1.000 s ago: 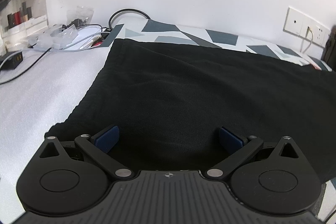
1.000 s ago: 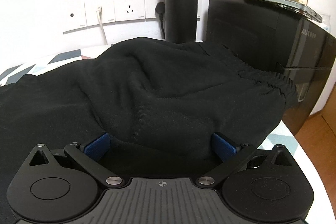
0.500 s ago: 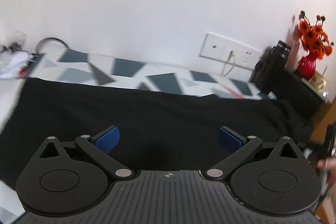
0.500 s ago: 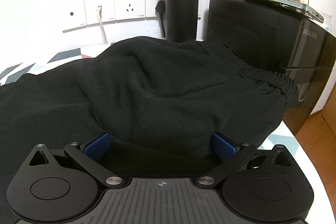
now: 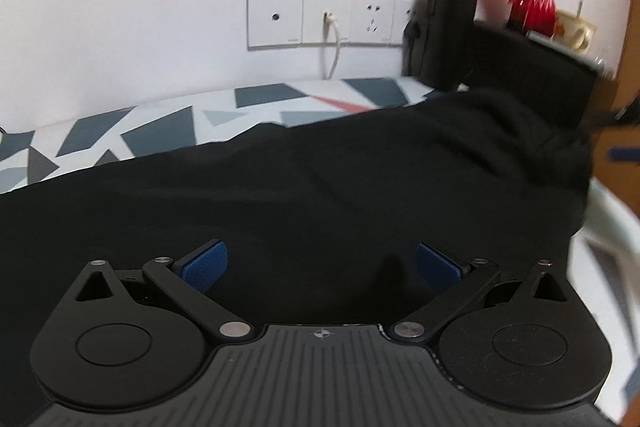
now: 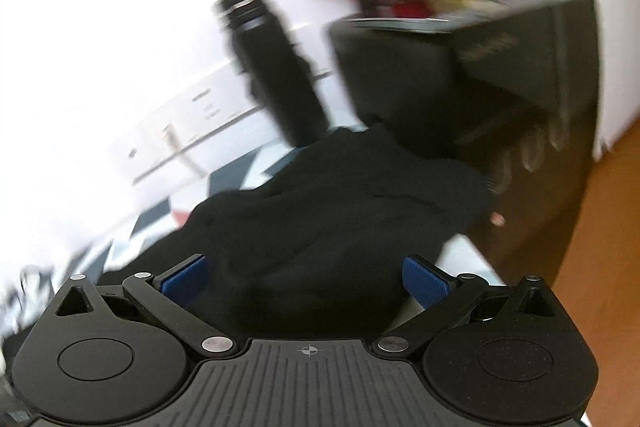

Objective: Fold clothes

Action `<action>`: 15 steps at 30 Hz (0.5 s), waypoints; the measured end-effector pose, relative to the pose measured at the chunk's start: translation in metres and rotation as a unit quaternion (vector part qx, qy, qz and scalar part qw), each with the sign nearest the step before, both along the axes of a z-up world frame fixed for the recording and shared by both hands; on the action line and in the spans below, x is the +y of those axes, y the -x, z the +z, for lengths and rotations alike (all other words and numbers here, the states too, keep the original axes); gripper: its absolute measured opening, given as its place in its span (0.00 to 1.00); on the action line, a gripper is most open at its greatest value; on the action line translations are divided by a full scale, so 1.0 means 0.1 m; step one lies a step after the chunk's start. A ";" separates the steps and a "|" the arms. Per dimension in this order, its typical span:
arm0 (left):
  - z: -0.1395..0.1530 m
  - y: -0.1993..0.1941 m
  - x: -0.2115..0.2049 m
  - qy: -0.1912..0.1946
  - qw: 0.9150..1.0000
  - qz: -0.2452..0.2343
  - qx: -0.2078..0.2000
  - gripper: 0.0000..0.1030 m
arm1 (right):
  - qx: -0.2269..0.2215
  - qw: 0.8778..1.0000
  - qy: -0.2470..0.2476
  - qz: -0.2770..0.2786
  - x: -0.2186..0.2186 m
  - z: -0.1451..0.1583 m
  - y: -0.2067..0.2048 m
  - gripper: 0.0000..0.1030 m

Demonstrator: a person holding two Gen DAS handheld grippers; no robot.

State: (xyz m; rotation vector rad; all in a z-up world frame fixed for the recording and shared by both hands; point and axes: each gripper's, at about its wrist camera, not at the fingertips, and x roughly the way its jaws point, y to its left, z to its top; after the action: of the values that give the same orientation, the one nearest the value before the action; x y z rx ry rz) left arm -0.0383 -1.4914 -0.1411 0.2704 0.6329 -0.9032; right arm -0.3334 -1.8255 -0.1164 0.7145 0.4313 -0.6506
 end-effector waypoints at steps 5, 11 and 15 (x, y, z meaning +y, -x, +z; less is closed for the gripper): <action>-0.15 -0.18 0.13 -0.009 1.000 0.015 0.015 1.00 | -0.006 0.998 -0.040 -0.041 -0.31 -0.19 0.16 0.99; -0.22 -0.17 0.17 -0.016 1.000 0.001 0.001 1.00 | 0.013 0.996 -0.045 -0.073 -0.48 -0.48 -0.05 0.77; -0.21 -0.18 0.21 -0.012 1.000 -0.010 0.004 1.00 | 0.015 0.996 -0.027 -0.080 -0.49 -0.52 -0.17 0.49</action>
State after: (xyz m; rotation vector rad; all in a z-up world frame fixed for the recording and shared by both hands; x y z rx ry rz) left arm -0.0203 -1.4705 -0.1625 0.2949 0.6507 -0.9160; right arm -0.3162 -1.8746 -0.1684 0.7962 0.4238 -0.8035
